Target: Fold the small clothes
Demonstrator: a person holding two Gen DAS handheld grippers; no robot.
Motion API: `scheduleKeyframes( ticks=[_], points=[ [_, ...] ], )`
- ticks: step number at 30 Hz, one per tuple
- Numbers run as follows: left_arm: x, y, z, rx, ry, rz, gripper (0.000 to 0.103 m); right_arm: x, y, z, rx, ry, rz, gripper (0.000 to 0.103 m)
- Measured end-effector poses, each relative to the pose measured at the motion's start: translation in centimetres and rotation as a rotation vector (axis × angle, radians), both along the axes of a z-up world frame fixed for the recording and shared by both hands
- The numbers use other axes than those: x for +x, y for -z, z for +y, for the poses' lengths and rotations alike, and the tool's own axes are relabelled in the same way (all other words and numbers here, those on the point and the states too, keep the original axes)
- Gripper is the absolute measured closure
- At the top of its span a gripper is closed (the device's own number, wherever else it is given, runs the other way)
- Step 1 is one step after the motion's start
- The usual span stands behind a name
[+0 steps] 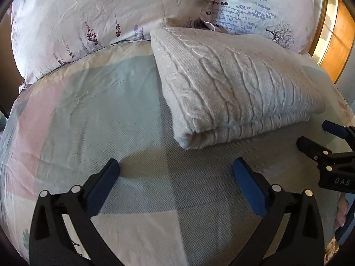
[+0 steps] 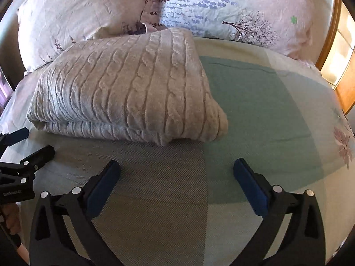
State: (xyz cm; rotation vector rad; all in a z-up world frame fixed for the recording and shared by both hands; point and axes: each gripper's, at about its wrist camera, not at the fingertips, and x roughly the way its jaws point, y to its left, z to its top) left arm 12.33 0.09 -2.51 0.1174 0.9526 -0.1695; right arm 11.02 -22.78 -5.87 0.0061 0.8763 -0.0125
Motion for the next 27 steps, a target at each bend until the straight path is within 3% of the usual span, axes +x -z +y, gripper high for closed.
scheduleKeyframes(
  ticks=[27],
  points=[
    [-0.07, 0.11, 0.05, 0.000, 0.002, 0.000, 0.002, 0.10, 0.06, -0.01, 0.000, 0.001, 0.000, 0.001]
  ],
)
